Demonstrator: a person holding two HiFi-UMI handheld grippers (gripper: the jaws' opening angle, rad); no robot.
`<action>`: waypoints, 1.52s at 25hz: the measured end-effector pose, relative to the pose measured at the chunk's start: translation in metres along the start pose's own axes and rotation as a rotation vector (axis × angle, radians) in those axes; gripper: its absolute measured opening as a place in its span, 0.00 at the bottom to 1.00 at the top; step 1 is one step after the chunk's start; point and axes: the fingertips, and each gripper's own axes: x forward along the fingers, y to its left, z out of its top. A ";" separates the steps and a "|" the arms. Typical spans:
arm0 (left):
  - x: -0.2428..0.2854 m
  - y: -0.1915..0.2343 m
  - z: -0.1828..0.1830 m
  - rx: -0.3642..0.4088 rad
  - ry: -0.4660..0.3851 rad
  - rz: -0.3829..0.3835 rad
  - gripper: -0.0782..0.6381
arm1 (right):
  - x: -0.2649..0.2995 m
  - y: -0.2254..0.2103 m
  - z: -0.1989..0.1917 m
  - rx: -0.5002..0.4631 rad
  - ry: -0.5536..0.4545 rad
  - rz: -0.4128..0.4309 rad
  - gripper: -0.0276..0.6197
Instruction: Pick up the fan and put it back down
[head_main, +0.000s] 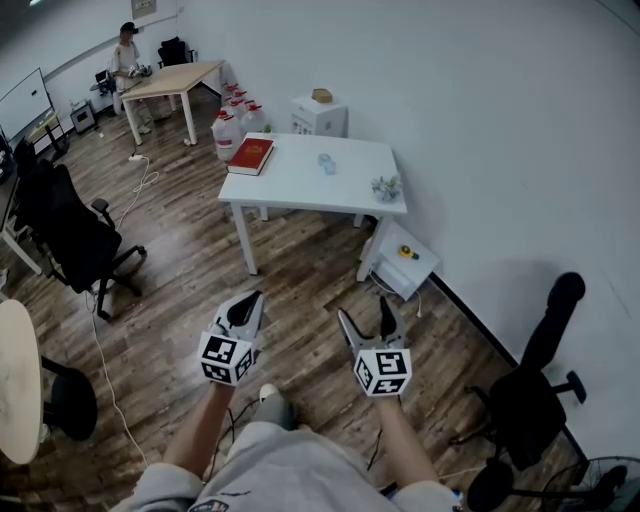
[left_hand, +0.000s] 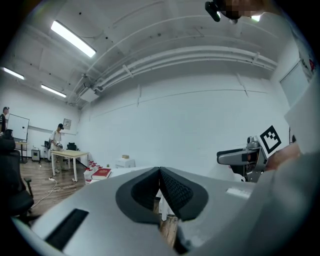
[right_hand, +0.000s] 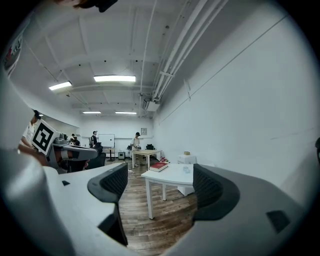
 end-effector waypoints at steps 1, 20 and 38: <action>0.003 0.004 -0.001 -0.004 0.001 0.001 0.12 | 0.006 0.000 0.000 -0.002 -0.001 0.003 0.65; 0.257 0.143 -0.012 -0.029 0.025 -0.095 0.11 | 0.257 -0.084 -0.011 0.020 0.072 -0.017 0.65; 0.458 0.299 0.005 -0.019 0.039 -0.150 0.12 | 0.482 -0.148 0.015 0.027 0.060 -0.078 0.60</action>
